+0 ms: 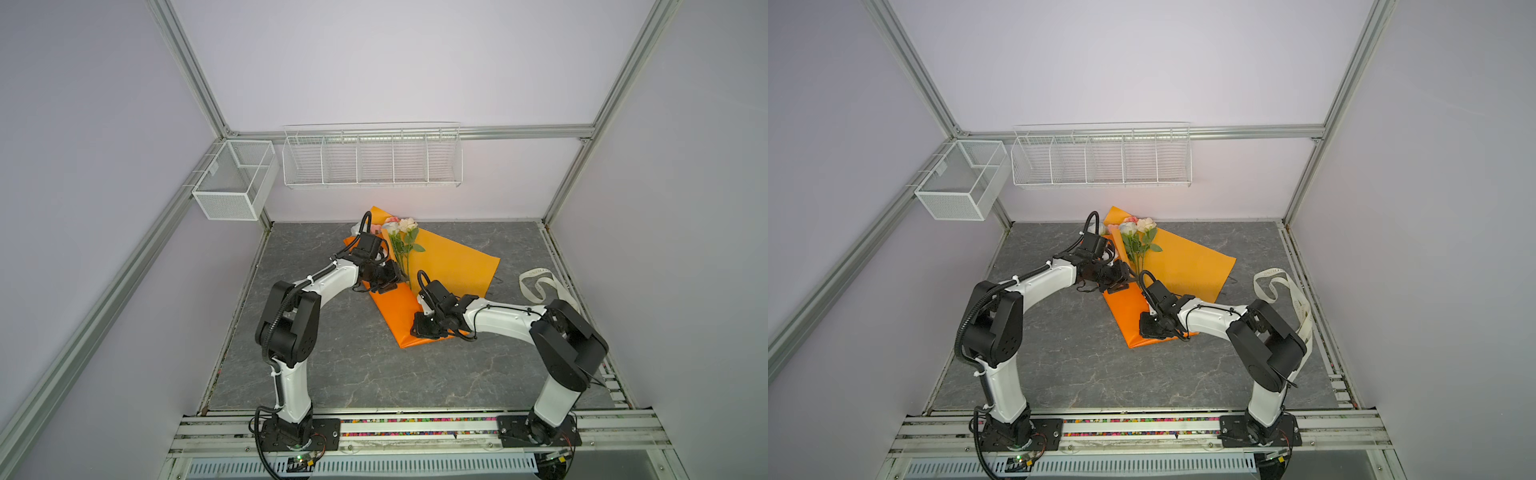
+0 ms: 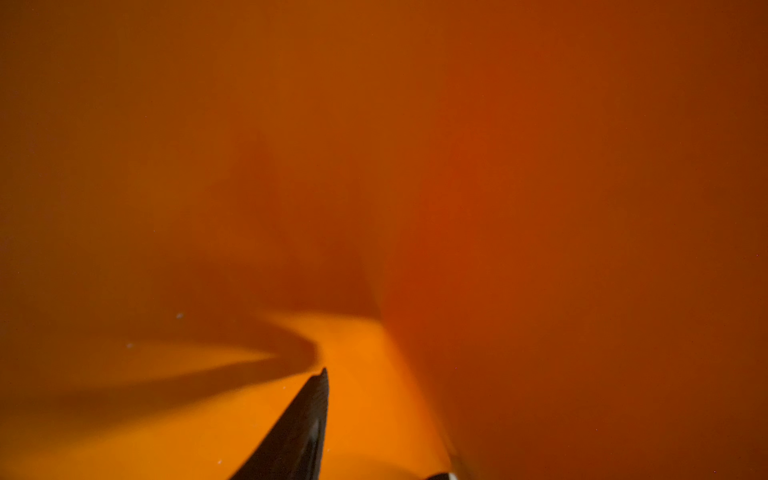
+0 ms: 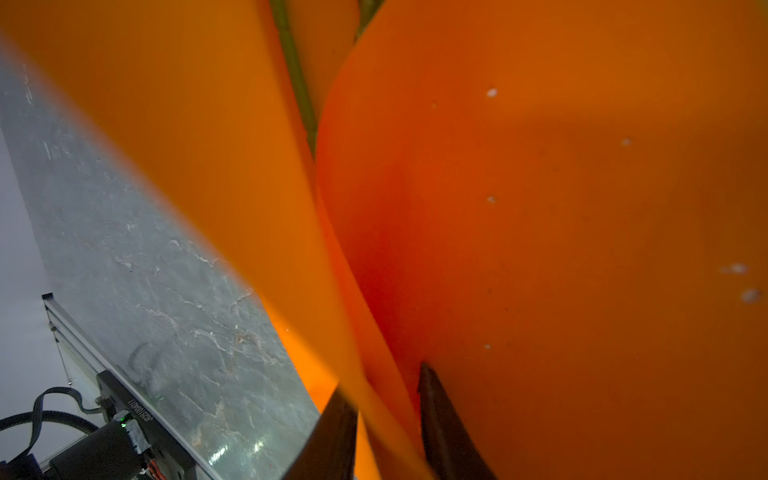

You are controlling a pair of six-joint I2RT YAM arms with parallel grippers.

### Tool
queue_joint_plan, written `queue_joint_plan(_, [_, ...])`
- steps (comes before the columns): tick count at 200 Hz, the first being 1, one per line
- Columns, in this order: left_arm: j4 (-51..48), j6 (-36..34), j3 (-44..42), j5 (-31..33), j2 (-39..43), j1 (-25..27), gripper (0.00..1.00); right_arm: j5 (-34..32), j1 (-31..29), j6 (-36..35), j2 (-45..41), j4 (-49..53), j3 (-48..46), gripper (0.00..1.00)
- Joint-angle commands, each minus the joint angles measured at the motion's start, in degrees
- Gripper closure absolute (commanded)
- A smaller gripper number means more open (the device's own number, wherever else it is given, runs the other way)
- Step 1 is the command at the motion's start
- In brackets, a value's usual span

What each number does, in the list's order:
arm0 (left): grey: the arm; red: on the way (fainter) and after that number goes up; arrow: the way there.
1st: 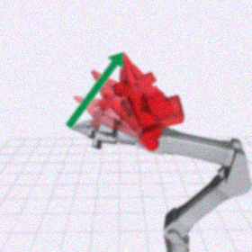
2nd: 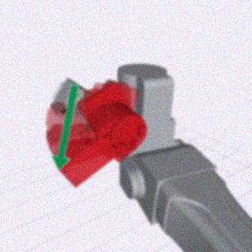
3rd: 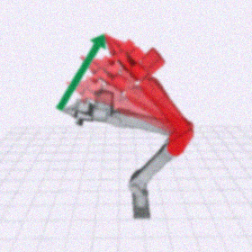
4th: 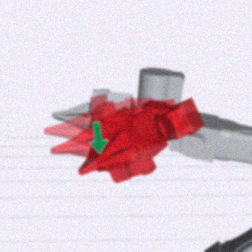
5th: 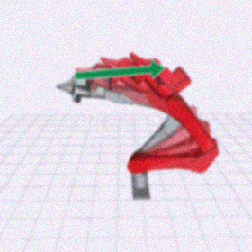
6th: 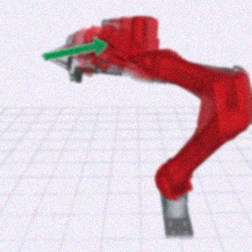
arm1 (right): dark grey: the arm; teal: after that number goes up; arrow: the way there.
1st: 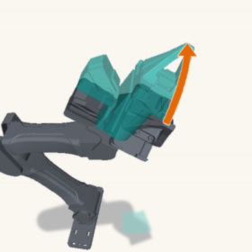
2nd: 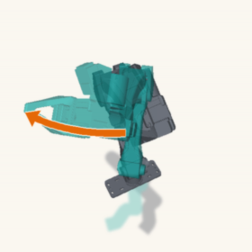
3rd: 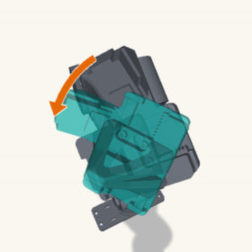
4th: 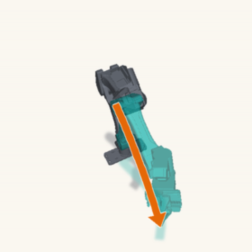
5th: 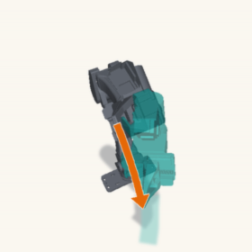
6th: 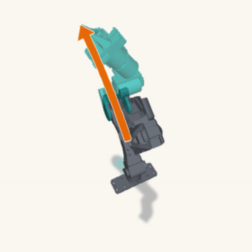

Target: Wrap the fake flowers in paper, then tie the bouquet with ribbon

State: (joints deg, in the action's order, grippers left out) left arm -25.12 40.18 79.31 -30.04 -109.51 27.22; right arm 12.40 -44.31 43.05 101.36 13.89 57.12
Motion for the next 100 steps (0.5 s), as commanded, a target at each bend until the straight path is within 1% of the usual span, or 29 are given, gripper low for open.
queue_joint_plan(1, [-1.75, -3.23, 1.27, -1.59, 4.98, -1.55, 0.37, 5.55, 0.66, -0.28, -0.01, -4.44, -1.84, 0.72])
queue_joint_plan(17, [-0.56, -3.06, -0.53, -2.39, 7.23, -4.17, 0.35, 6.48, 0.73, -0.39, 0.8, -4.57, -1.99, 0.73])
queue_joint_plan(29, [2.48, -2.16, -2.25, -5.61, 8.2, -7.06, 0.35, 6.98, 0.81, -0.18, 1.03, -4.92, -2.26, 0.81])
queue_joint_plan(39, [4.58, -1.63, -3.11, -8.54, 8.33, -9.45, 0.35, 6.65, 0.82, 0.07, 1.03, -4.67, -2.24, 0.82])
queue_joint_plan(48, [5.68, -1.37, -3.26, -10.39, 8.22, -11.31, 0.36, 6.67, 0.89, 0.05, 1.12, -4.5, -2.21, 0.88])
queue_joint_plan(61, [7.09, -1.01, -3.39, -11.84, 7.74, -13.28, 0.38, 6.6, 0.9, 0.05, 1.12, -4.32, -2.18, 0.89])
queue_joint_plan(68, [7.93, -0.79, -3.41, -12.54, 7.29, -14.1, 0.39, 6.37, 0.91, 0.04, 1.12, -4.18, -2.3, 0.93])
queue_joint_plan(84, [9.44, -0.23, -3.5, -12.94, 5.09, -15.21, 0.41, 5.59, 1.06, 0.09, 1.1, -3.59, -2.37, 0.93])
queue_joint_plan(100, [12.04, 0.36, -2.67, -14.16, 0.85, -15.68, 0.43, 5.69, 1.17, -0.17, 1.52, -3.08, -2.11, 0.91])
